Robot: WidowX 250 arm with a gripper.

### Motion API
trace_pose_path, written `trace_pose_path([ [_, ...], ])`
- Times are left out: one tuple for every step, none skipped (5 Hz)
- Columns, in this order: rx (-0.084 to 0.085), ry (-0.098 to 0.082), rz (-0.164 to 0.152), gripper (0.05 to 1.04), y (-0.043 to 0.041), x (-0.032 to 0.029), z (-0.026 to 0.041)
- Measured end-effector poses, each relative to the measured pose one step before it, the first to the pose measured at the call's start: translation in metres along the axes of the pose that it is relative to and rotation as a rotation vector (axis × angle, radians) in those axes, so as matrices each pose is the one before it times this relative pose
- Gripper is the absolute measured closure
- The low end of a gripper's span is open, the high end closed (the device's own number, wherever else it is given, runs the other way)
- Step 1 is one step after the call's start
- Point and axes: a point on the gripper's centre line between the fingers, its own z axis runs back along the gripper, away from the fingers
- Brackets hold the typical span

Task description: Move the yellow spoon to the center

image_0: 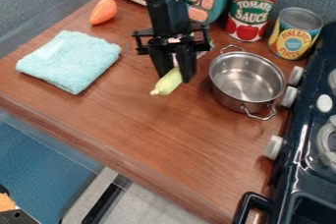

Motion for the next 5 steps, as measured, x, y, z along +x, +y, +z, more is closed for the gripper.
trace_pose_path([
  [-0.0210,-0.0140,0.0580,0.691,0.00963,0.01599,0.00169],
  [0.0021,-0.0177,0.0387,0.691,0.01036,0.01012,0.00308],
  [0.0019,-0.0231,0.0468,0.691,0.01088,0.00434,0.00684],
  [0.0084,-0.0291,0.0473,0.691,0.01383,0.00648,0.01037],
  [0.0283,-0.0177,0.0463,0.691,0.01535,0.00370,0.00909],
])
